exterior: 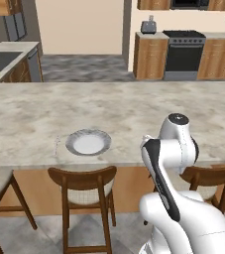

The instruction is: Take the fork and place it on the left side of the plate. Then take the spoon and place it on the right side of the plate. Make sure they're directly next to the plate.

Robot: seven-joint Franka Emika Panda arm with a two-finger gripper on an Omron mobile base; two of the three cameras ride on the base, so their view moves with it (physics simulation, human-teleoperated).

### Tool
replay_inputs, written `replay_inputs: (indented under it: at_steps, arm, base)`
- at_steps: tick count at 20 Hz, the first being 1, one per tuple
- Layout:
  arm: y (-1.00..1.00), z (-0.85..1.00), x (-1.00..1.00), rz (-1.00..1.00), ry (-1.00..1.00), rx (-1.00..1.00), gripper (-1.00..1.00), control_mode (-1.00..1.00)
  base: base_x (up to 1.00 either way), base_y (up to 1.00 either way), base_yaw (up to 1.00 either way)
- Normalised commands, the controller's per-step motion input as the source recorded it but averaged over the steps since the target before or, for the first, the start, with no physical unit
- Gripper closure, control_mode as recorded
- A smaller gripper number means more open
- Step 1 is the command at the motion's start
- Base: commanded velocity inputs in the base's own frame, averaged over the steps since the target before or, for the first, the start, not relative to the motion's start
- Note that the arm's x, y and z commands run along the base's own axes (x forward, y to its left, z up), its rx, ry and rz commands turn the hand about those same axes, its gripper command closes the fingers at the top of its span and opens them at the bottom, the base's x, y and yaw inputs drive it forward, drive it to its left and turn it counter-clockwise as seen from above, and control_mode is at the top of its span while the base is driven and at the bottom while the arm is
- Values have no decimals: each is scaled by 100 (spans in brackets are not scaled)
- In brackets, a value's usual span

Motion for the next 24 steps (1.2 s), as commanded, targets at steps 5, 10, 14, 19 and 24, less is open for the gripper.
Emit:
replay_inputs:
  at_steps: [5,10,14,19,24]
  arm:
    - [0,-2,0,0,1,-1,100,-100]
    - [0,-5,47,11,1,-4,100,-100]
    - [0,1,76,17,5,-3,100,-100]
    - [0,2,82,15,28,-10,100,-100]
    - [12,0,82,4,25,-19,100,-100]
  base:
    - [0,0,0]
    - [0,0,0]
    - [0,0,0]
    - [0,0,0]
    - [0,0,0]
